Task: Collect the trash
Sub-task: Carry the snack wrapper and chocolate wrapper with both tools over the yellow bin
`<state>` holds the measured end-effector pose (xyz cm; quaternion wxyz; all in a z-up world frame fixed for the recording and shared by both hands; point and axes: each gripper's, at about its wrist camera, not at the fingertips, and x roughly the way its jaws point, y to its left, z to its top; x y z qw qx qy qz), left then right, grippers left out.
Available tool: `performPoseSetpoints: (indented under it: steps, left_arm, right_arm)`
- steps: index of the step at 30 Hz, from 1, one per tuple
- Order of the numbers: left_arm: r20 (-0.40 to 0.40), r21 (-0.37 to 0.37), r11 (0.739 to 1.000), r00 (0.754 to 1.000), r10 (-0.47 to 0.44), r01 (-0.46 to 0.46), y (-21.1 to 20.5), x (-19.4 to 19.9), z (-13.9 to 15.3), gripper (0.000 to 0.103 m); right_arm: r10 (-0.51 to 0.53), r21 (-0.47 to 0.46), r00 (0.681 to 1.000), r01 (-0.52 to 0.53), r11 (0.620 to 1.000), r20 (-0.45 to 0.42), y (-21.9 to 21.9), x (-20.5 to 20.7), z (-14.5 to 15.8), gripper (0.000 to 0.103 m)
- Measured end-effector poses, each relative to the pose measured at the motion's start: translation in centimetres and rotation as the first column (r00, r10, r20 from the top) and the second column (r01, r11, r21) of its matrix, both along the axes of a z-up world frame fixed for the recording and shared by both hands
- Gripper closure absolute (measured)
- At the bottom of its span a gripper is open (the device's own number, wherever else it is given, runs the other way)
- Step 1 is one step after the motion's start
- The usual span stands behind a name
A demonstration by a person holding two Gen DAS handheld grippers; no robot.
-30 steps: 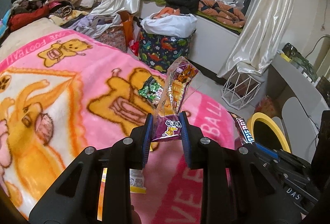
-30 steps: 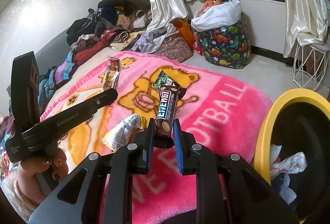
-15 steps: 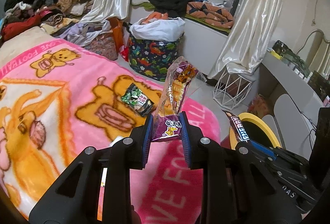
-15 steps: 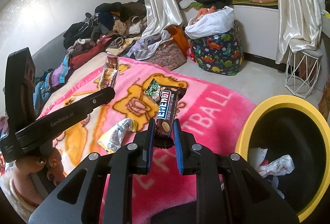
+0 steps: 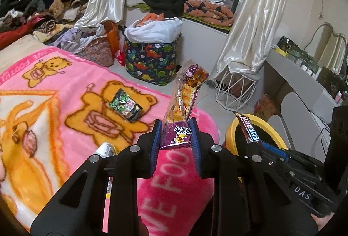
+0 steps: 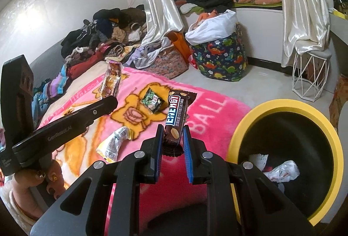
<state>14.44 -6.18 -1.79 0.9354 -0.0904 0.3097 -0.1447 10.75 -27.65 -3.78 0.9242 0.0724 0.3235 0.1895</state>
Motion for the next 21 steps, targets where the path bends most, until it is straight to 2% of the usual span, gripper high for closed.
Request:
performPoseSetpoints:
  steps: [21]
  left_arm:
    - [0.005, 0.038, 0.992, 0.993, -0.12, 0.119, -6.0, -0.9, 0.0, 0.083]
  right_arm:
    - [-0.143, 0.038, 0.989, 0.142, 0.989, 0.025, -7.1, -2.2, 1.1, 0.086]
